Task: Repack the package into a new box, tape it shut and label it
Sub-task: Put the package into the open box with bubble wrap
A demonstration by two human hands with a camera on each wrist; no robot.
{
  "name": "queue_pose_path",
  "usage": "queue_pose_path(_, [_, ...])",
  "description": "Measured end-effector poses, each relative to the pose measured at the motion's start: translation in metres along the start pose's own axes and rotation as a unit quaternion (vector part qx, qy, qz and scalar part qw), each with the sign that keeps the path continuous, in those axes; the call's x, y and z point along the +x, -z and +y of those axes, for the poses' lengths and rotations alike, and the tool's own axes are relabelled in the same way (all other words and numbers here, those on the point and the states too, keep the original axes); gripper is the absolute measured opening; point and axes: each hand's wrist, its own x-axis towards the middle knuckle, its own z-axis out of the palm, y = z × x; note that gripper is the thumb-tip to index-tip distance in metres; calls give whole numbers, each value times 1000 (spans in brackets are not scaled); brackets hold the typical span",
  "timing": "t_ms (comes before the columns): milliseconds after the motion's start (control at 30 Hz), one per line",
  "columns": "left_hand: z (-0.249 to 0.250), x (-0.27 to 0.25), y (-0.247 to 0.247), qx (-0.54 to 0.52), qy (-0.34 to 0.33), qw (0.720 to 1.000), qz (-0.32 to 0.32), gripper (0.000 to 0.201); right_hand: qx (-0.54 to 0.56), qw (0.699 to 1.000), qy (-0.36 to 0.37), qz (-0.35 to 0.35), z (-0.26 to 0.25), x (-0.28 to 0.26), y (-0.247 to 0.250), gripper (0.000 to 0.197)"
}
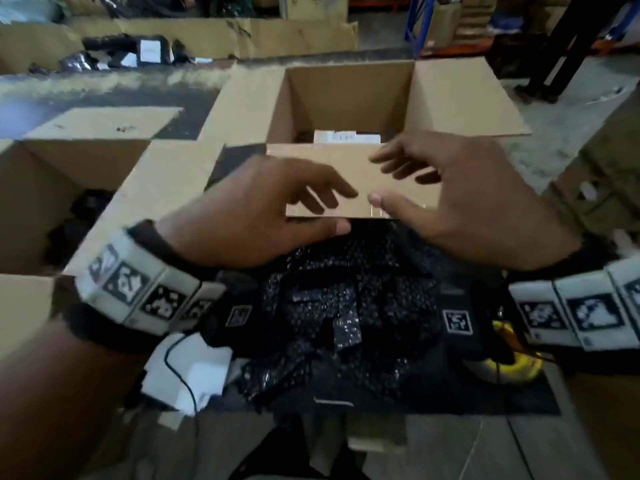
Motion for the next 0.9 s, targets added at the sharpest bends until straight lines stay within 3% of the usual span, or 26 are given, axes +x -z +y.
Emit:
queue_pose_path(67, [-6, -27, -31, -3, 7, 1000, -3, 46, 15, 1000, -16, -21, -1, -33, -20, 41])
queue_pose_path(133, [-19, -50, -62, 6, 51, 999, -19, 71, 21, 997, -47, -54, 0, -64, -41, 55])
queue_pose_path(267, [-55, -60, -115, 95, 180, 973, -111, 141, -7, 983, -118, -142, 16, -88, -85, 110])
queue_pose_path(367, [-77, -45, -138, 104, 204, 965, -128, 160, -54, 964, -178, -188, 23, -74, -117, 144])
queue_pose_path(533, [-103, -24, -158, 64, 191, 967, -155, 158, -92, 936, -235, -245, 32, -32, -155, 164])
queue_pose_path(667, [-113, -32, -176, 66, 164, 971, -158, 143, -95, 922, -247, -282, 39, -38, -181, 158])
queue_pose_path(800, [-112, -48, -182, 24, 145, 983, -111, 129, -94, 935, -245, -240, 33, -61, -194, 141])
queue_pose_path(900, [-109, -55, -179, 21, 131, 989, -60, 132, -89, 945, -247, -195, 29, -72, -195, 138])
